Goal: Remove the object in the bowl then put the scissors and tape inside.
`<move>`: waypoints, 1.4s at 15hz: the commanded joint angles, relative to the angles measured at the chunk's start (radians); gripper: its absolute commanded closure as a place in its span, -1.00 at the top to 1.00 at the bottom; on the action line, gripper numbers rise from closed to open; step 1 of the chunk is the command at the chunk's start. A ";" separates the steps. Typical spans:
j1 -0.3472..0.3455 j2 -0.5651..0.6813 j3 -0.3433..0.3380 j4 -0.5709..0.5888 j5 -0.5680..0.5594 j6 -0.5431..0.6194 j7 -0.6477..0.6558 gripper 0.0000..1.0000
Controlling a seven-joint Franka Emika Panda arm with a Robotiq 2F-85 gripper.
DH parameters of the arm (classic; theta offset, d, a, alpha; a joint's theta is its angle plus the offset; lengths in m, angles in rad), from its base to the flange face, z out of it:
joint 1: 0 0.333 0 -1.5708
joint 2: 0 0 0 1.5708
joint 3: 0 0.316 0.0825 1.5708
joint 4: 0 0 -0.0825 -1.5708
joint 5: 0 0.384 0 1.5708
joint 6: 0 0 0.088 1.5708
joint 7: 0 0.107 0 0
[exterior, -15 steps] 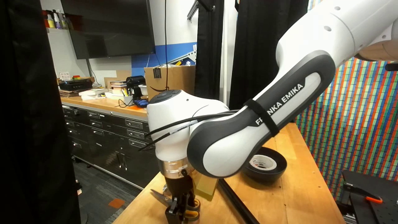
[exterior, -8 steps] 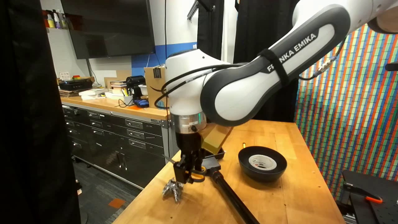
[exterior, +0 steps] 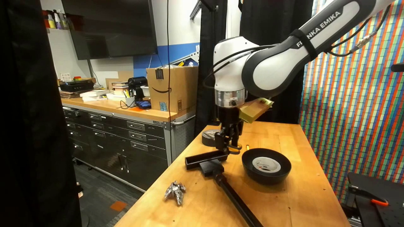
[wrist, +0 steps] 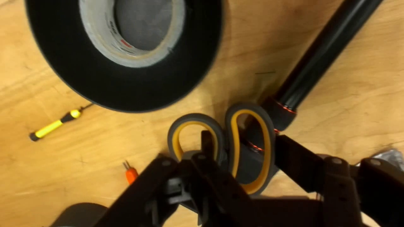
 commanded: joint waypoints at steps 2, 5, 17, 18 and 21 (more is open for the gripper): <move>-0.099 -0.164 -0.016 -0.233 0.077 0.074 -0.023 -0.45; -0.141 -0.214 -0.020 -0.313 0.103 0.064 -0.027 -0.45; -0.155 -0.350 0.024 -0.473 0.181 0.027 -0.007 0.55; -0.155 -0.352 0.027 -0.476 0.181 0.020 -0.003 0.58; -0.160 -0.315 0.027 -0.455 0.161 0.026 -0.008 0.52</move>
